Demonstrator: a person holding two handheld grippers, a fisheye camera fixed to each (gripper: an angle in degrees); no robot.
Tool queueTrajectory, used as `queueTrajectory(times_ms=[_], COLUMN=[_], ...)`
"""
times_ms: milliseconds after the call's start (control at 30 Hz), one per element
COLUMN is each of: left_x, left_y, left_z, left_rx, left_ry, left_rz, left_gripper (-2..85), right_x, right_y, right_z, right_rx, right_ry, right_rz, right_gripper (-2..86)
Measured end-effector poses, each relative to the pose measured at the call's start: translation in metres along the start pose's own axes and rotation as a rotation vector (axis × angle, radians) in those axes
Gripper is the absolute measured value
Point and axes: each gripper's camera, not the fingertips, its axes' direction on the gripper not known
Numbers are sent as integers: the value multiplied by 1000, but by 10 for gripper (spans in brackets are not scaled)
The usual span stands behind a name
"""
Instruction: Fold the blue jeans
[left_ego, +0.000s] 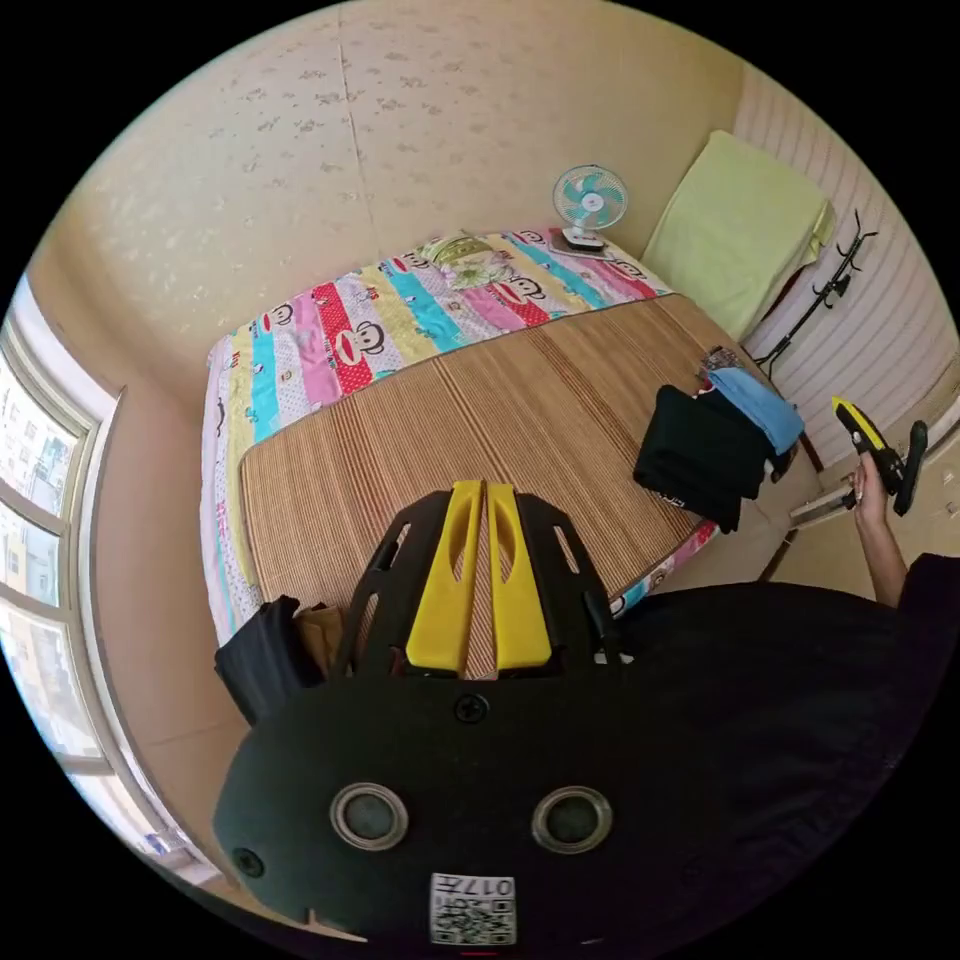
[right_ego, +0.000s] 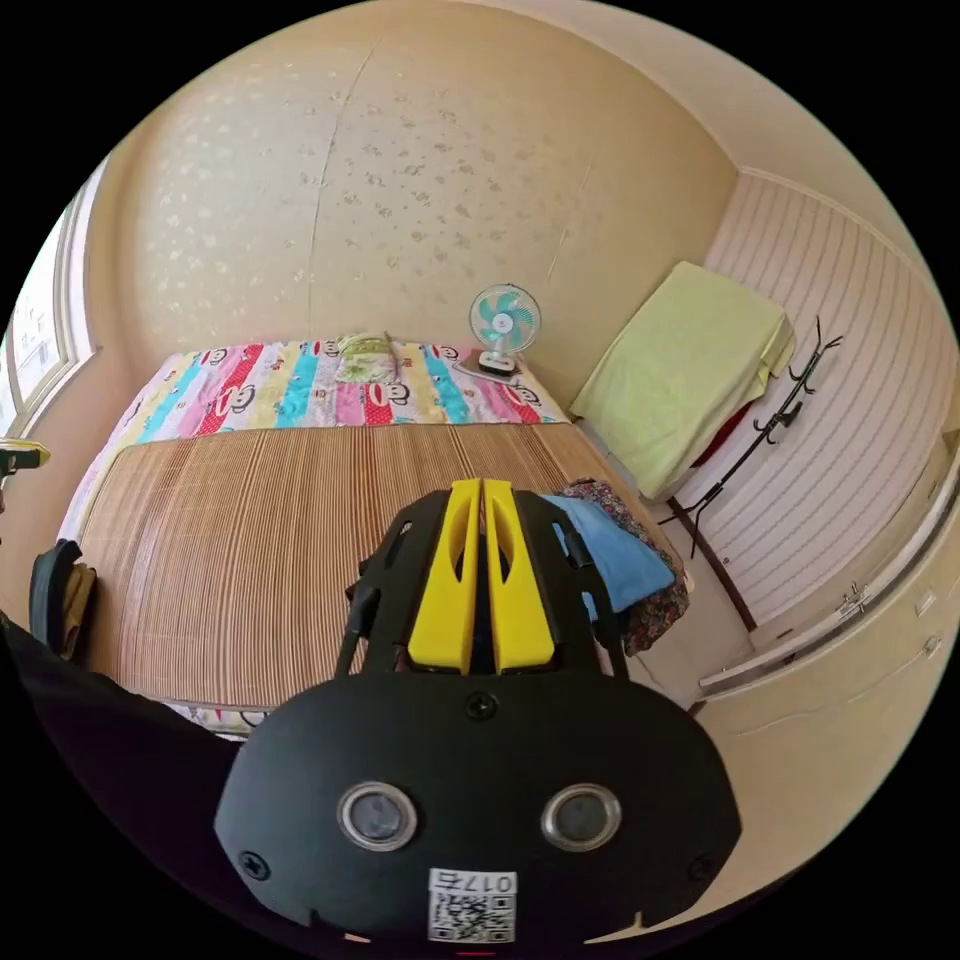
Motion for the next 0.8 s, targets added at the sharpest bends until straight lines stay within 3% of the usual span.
queueTrajectory(times_ms=[100, 133, 167, 267, 600, 800], left_x=[66, 87, 105, 141, 172, 181], left_y=[-26, -32, -35, -35, -21, 2], left_z=[7, 15, 26, 57, 70, 69], left_rx=[39, 36, 30, -36, -82, -63], left_ry=[160, 294, 453, 643, 486, 404], left_rz=[39, 35, 25, 3, -158, -210], left_gripper=[-4, -5, -6, -8, -5, -3], right_x=[66, 89, 108, 144, 199, 194], right_y=[24, 39, 55, 82, 18, 0], right_z=[49, 74, 92, 120, 159, 208], right_rx=[-380, -528, -595, -633, -538, -646], right_ry=[-7, -35, -114, -260, -423, -168], right_rz=[124, 180, 222, 328, 222, 51], right_gripper=[6, 8, 11, 24, 90, 92])
